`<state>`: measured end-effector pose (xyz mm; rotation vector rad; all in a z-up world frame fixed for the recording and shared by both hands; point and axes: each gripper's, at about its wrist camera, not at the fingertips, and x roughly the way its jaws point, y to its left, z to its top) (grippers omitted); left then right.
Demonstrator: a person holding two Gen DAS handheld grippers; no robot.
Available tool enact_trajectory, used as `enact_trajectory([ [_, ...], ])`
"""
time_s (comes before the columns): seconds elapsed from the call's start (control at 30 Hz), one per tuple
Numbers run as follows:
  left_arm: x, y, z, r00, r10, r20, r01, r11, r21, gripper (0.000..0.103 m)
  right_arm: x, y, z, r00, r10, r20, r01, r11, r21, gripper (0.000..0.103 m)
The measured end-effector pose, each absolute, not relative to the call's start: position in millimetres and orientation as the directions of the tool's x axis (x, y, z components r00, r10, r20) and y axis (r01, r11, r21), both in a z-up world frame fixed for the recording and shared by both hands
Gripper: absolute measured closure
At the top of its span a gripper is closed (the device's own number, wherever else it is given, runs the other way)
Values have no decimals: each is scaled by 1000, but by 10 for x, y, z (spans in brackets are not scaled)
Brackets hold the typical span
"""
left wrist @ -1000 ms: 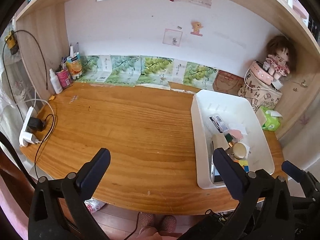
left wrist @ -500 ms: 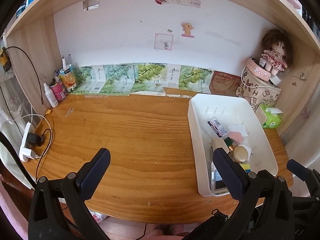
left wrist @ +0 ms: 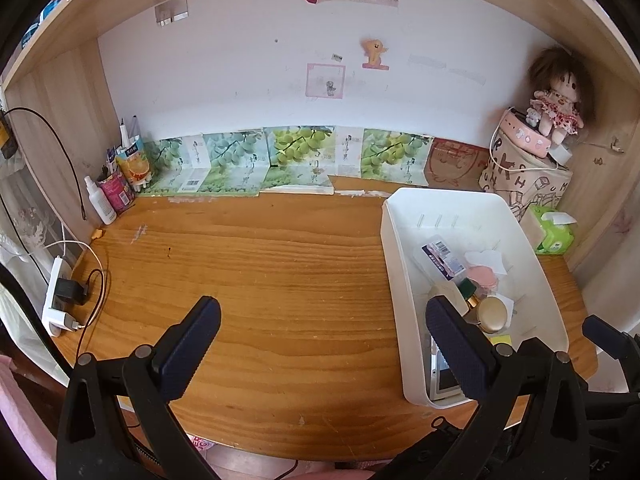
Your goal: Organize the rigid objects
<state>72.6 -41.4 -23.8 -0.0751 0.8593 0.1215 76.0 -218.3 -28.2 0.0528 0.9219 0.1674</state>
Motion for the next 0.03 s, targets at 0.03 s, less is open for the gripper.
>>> enact_trajectory([
  [0.03,738,-414,-245,644,78,-761,-139,990,-16,1,776,-2182,-291,589,167,-791,-123,986,116,0],
])
